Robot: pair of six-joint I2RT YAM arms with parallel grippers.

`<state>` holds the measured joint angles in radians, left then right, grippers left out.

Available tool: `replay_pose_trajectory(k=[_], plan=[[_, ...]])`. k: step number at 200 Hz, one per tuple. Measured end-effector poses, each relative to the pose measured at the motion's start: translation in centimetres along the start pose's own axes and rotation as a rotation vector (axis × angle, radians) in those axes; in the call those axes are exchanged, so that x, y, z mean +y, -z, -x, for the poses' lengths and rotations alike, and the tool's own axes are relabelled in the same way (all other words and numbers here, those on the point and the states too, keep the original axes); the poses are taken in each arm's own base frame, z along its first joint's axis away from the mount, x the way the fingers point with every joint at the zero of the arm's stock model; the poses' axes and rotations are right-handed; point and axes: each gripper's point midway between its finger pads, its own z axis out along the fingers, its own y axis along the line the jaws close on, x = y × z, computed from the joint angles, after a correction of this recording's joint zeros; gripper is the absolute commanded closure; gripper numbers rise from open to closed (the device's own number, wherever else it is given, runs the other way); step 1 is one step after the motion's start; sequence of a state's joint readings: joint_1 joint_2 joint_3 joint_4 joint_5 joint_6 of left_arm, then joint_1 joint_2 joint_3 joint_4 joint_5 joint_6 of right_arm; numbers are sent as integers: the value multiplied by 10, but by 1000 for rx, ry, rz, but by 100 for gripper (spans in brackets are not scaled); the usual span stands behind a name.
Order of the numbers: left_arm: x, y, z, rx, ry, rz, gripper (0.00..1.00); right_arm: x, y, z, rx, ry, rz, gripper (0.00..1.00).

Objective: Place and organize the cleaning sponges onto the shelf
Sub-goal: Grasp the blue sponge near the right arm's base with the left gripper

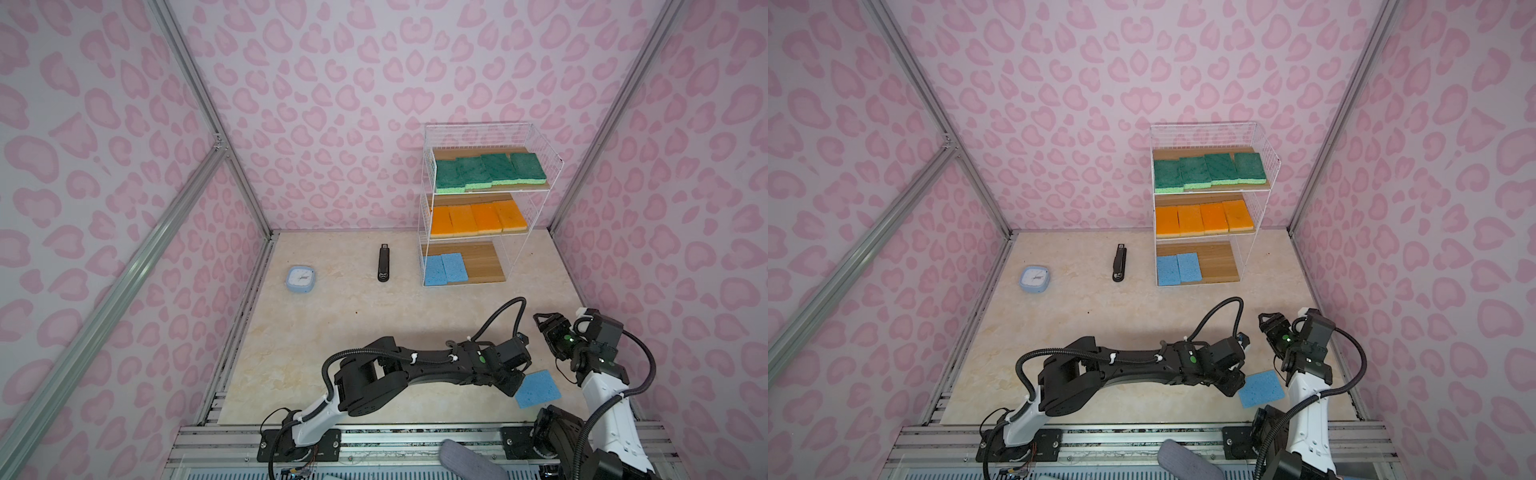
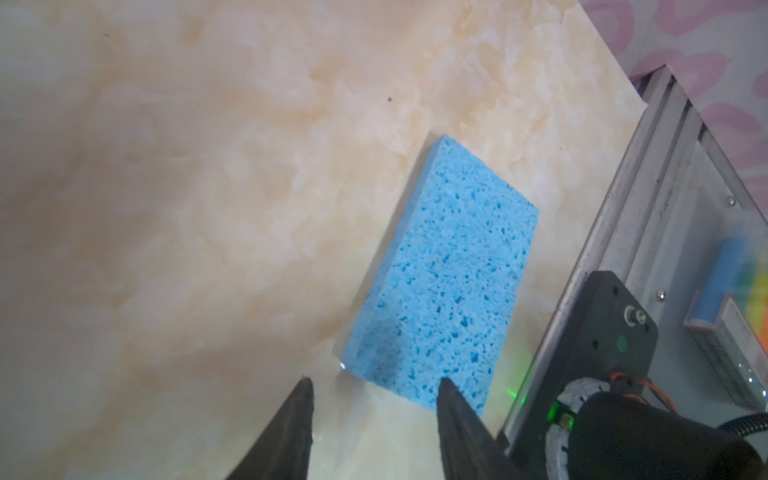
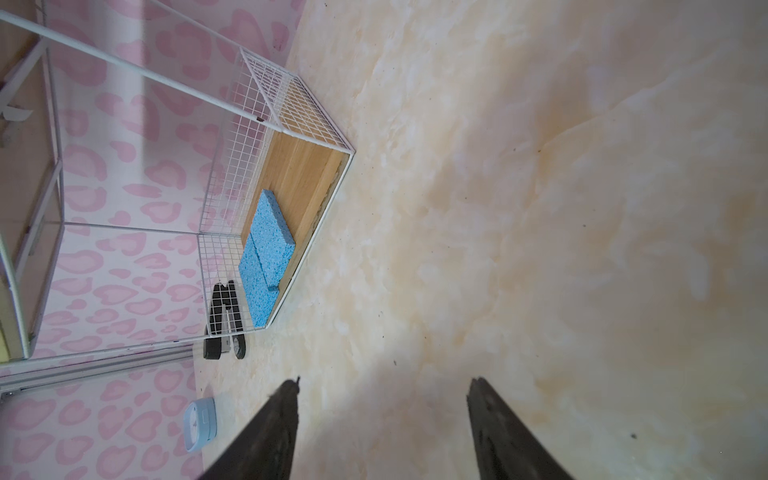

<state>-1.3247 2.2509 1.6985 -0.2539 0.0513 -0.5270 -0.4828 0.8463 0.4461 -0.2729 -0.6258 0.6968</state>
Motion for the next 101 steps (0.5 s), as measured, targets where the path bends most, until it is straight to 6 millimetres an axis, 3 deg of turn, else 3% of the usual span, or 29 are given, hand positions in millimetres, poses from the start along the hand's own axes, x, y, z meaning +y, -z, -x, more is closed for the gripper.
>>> replay_pose_trajectory(k=[47, 101], plan=[[6, -14, -4, 30, -27, 25, 51, 5, 0, 2, -5, -9, 22, 34], [0, -32, 1, 32, -51, 22, 62, 7, 1, 4, -11, -12, 42, 34]])
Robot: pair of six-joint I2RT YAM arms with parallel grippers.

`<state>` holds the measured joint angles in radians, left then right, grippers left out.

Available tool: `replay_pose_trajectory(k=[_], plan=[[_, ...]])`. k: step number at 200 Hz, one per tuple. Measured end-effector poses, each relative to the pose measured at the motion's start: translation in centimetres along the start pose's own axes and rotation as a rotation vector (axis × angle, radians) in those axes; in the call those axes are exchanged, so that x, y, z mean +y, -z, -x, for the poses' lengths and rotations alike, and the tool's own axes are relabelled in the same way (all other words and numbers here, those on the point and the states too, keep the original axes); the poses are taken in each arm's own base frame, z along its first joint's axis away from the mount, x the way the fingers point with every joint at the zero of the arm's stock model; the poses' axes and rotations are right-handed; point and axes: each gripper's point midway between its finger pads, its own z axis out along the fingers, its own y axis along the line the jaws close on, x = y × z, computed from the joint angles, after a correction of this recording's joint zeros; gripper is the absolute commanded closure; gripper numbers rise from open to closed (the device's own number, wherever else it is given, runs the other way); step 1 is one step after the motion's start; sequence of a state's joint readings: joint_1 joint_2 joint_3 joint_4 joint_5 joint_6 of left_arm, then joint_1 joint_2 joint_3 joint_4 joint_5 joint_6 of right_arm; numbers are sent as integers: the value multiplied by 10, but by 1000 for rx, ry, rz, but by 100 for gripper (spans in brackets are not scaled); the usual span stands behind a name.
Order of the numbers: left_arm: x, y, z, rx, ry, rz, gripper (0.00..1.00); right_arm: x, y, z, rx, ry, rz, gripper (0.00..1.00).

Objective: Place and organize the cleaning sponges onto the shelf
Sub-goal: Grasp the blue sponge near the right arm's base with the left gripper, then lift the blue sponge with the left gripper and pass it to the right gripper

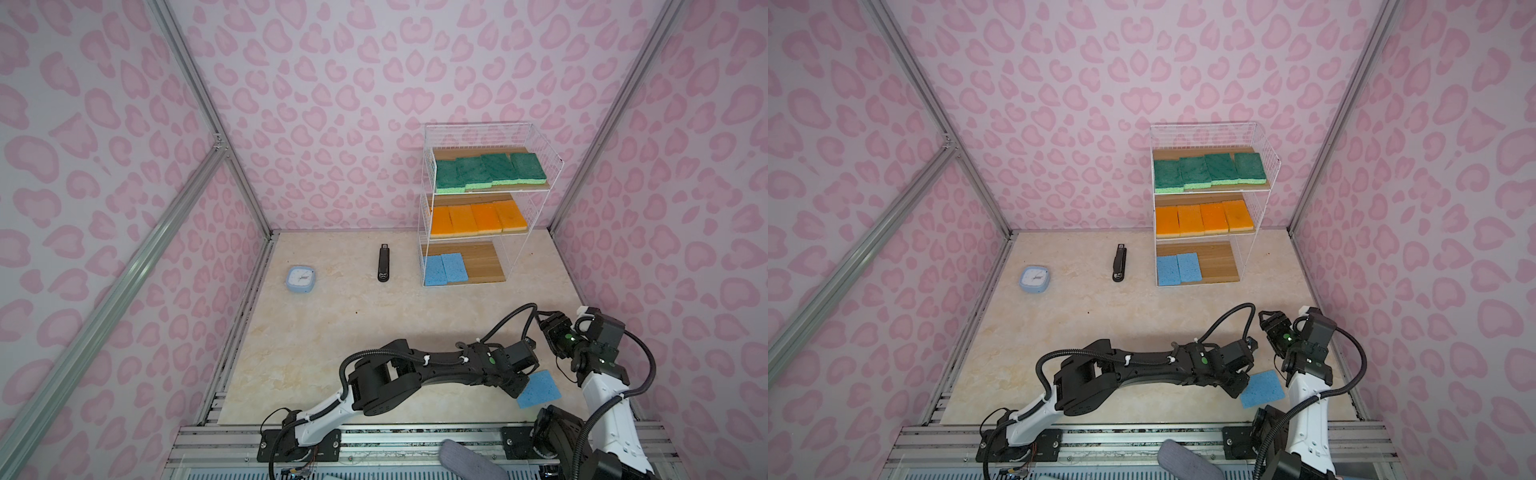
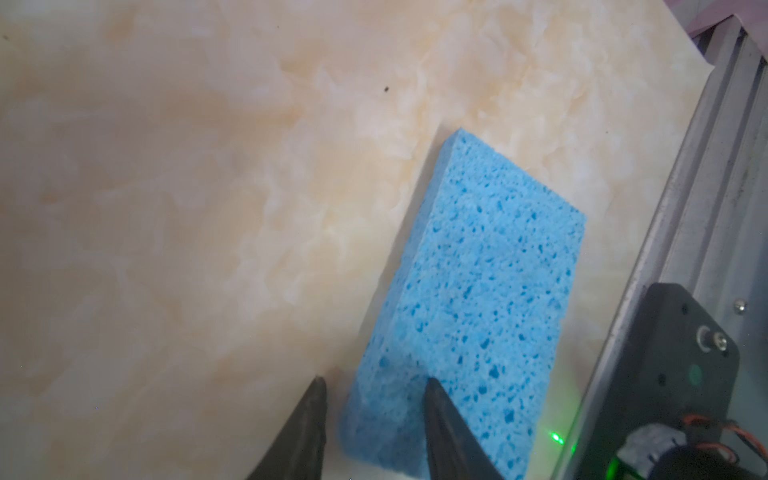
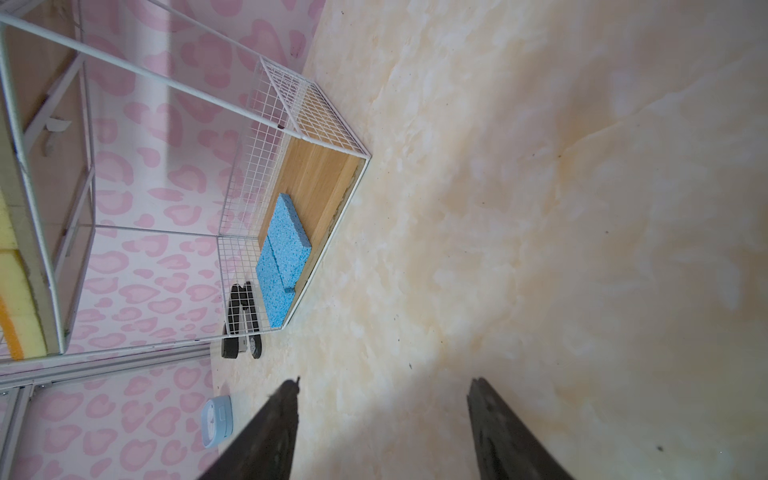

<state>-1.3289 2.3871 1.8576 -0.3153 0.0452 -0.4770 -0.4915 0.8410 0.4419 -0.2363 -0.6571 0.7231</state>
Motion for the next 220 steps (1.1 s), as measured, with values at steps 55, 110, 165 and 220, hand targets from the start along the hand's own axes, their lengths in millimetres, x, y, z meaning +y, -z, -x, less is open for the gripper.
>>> replay_pose_trajectory(k=[55, 110, 165, 220], plan=[[-2, -7, 1, 0, -14, 21, 96, -3, 0, 1, -2, -38, 6, 34], [3, -6, 0, -5, -2, 31, 96, 0, 1, 3, -10, -32, 24, 34], [51, 27, -14, 40, 83, 84, 96, 4, -2, 2, 14, -55, 54, 34], [109, 84, -22, 11, 229, 124, 96, 15, -8, -15, 71, -29, 122, 34]])
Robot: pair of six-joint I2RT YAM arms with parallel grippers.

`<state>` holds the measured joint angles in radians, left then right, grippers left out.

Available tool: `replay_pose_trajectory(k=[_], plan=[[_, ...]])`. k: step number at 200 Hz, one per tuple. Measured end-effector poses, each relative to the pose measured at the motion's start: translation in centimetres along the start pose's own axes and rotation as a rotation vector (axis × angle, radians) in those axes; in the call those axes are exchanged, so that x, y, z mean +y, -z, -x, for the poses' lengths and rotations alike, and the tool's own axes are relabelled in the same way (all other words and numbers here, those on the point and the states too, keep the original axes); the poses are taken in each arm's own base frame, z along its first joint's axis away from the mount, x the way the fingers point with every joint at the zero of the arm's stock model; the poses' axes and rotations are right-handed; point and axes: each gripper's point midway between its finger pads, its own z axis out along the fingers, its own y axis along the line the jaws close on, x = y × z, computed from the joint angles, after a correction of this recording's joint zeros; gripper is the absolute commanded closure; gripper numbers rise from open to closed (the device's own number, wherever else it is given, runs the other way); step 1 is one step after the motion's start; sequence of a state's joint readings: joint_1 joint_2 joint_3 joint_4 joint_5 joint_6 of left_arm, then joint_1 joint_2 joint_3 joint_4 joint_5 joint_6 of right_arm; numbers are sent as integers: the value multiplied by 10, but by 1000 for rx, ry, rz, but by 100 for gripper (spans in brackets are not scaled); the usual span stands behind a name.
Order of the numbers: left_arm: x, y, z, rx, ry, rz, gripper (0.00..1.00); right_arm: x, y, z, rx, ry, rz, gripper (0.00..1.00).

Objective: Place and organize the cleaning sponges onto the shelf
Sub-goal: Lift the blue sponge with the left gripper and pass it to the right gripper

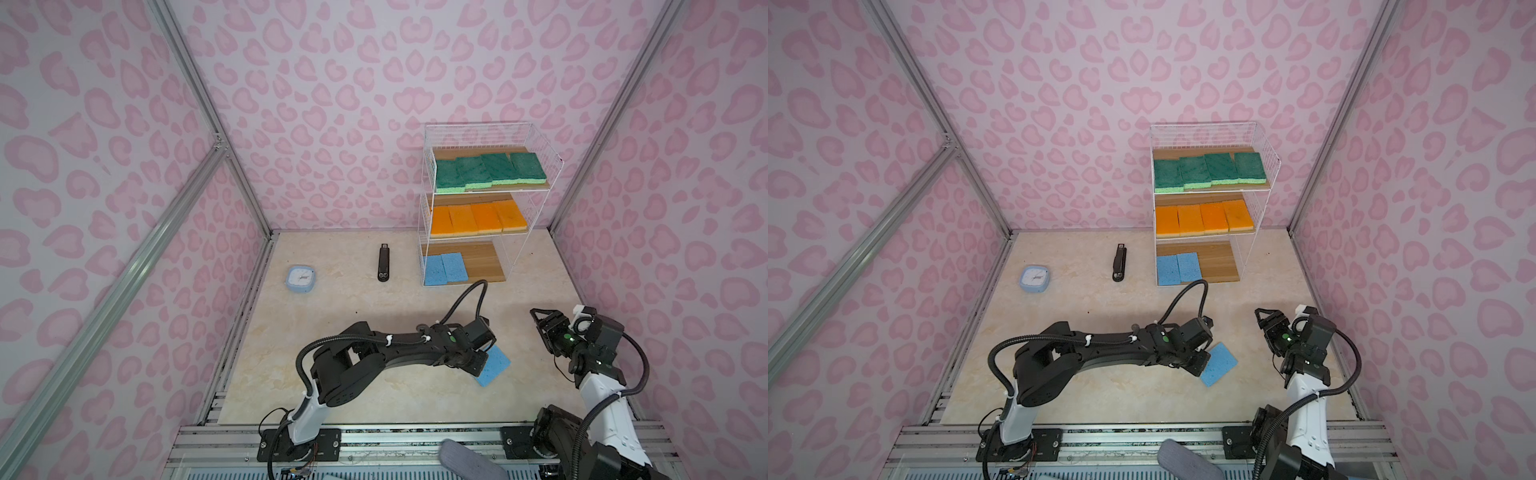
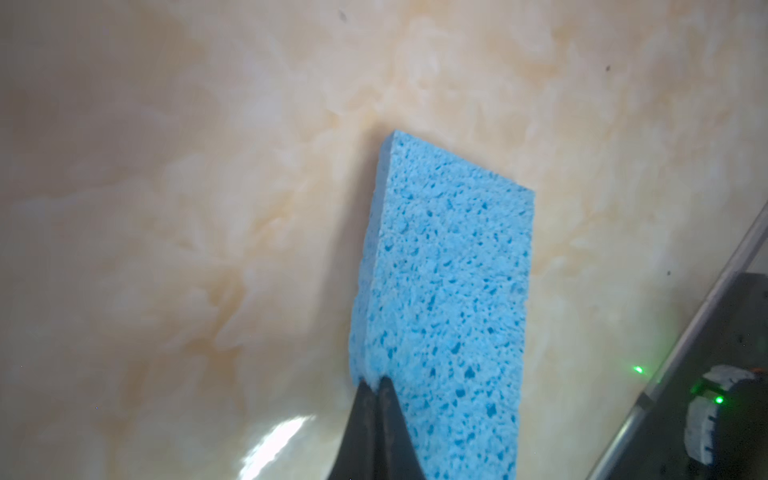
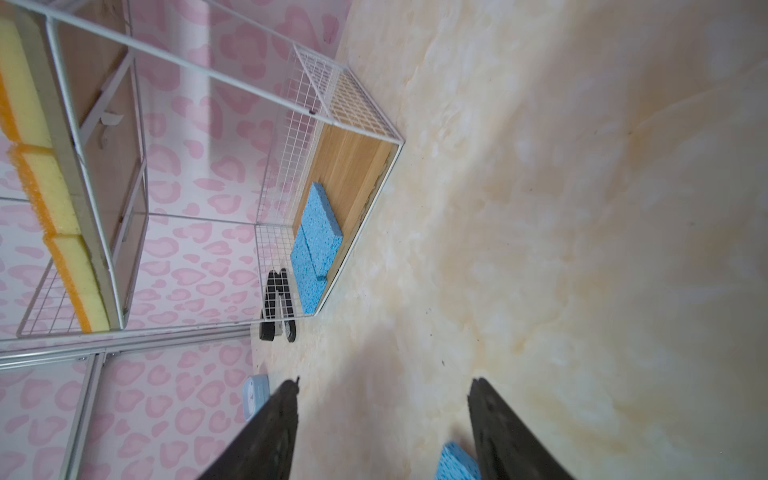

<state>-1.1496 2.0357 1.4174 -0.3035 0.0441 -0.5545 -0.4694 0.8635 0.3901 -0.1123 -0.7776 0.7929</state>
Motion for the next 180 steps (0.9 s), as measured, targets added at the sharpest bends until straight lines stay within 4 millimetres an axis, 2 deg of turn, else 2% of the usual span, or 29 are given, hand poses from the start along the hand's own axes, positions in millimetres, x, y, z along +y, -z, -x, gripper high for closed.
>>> replay_pose_trajectory(k=[28, 59, 74, 97, 120, 146, 180], plan=[[31, 41, 17, -90, 102, -6, 96, 22, -9, -24, 75, 85, 59, 34], [61, 72, 15, -142, 209, -7, 96, 42, -13, -50, 112, 132, 133, 33], [78, 87, 16, -180, 273, 5, 96, 52, -15, -70, 147, 147, 178, 35], [111, 107, 17, -235, 383, 42, 96, 76, -16, -98, 194, 191, 256, 46], [141, 126, 20, -295, 490, 79, 96, 87, -21, -137, 284, 196, 292, 48], [155, 145, 30, -358, 558, 83, 96, 95, -28, -181, 393, 205, 300, 46], [161, 160, 41, -417, 598, 73, 96, 128, -36, -218, 474, 233, 355, 45]])
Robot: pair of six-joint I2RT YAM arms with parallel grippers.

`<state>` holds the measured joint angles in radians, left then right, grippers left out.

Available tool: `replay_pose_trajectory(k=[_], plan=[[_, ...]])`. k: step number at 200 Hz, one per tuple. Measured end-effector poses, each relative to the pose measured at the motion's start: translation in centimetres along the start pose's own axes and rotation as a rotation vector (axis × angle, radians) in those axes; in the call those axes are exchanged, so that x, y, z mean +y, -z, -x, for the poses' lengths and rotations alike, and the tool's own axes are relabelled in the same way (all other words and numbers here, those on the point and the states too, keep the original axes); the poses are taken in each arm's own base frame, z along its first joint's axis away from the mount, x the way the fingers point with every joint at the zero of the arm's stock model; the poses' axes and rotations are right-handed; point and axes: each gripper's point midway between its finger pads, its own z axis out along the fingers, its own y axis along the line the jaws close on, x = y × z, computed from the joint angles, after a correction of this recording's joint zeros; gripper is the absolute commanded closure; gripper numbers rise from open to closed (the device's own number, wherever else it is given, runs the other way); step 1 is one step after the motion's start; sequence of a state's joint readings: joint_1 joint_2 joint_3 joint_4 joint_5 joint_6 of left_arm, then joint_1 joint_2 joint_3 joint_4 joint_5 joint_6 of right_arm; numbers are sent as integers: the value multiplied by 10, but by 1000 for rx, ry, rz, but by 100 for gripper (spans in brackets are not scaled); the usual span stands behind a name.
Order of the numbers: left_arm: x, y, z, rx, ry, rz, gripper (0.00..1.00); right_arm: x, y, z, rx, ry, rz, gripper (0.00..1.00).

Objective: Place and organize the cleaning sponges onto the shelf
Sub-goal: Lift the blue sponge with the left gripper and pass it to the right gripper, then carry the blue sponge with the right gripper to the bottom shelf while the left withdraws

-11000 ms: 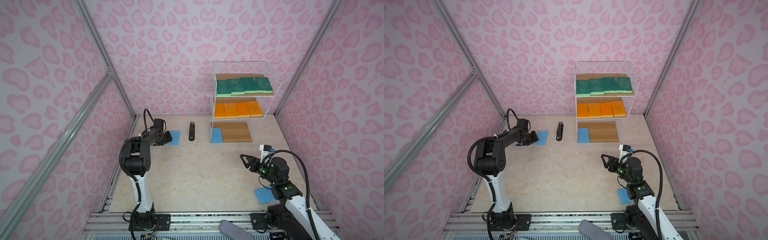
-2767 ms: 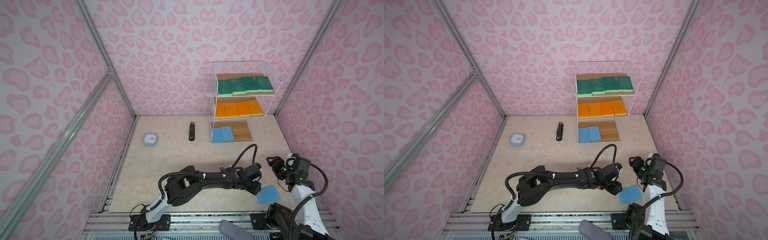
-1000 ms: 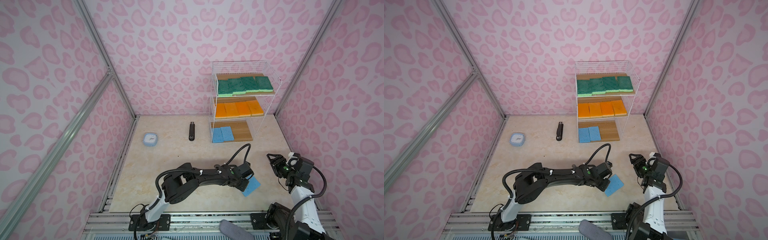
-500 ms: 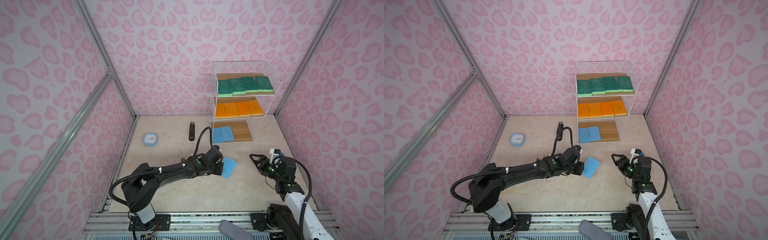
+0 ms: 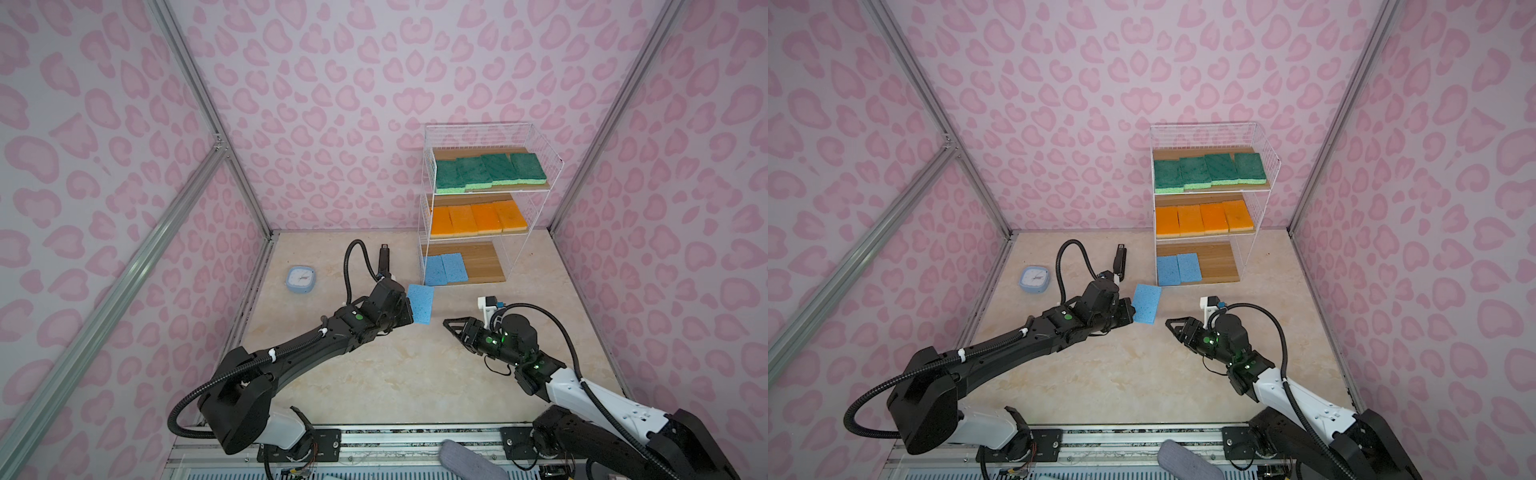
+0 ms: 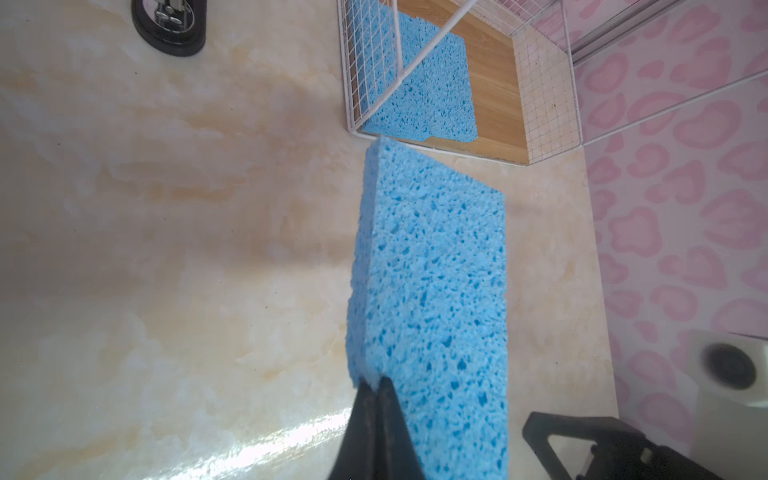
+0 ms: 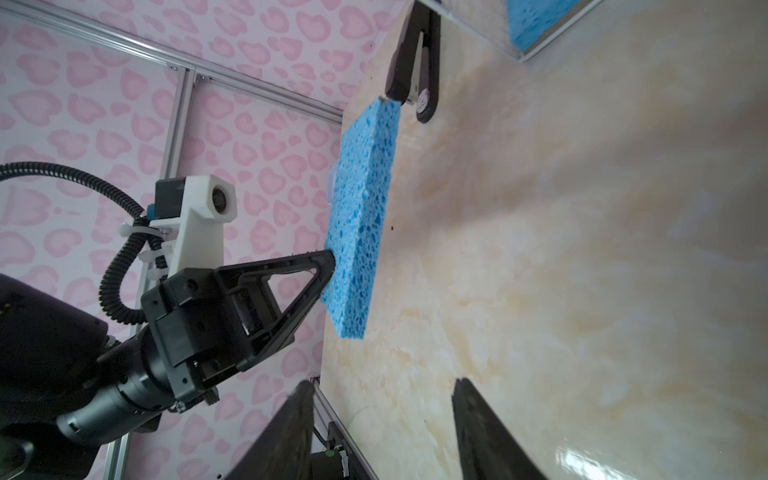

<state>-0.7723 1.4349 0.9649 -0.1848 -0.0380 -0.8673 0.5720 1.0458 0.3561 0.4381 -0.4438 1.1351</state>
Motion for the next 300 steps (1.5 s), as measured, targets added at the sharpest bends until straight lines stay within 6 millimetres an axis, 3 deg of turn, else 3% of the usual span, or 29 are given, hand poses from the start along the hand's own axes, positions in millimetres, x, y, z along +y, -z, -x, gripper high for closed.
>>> replay_pose_trajectory(k=[24, 68, 177, 183, 199, 213, 254, 300], plan=[[-1, 3, 2, -7, 9, -5, 96, 16, -20, -5, 25, 3, 40, 49], [-3, 8, 7, -26, 26, -13, 96, 26, -39, -9, 50, -5, 70, 59], [-6, 9, 13, -44, 37, -30, 96, 24, -48, -3, 20, -30, 70, 97], [-5, 9, 13, -44, 38, -29, 90, 23, -48, -2, 16, -30, 66, 98], [-5, 10, 11, -42, 29, -32, 33, 22, -48, -1, 14, -30, 61, 100], [-6, 15, 11, -43, 24, -45, 0, 22, -46, 3, 6, -28, 60, 100], [-1, 36, 18, -109, -31, -46, 2, 5, -30, 35, -32, -6, -3, 100], [29, 42, 10, -128, -53, 19, 2, -19, 9, 86, -61, 86, -138, 100]])
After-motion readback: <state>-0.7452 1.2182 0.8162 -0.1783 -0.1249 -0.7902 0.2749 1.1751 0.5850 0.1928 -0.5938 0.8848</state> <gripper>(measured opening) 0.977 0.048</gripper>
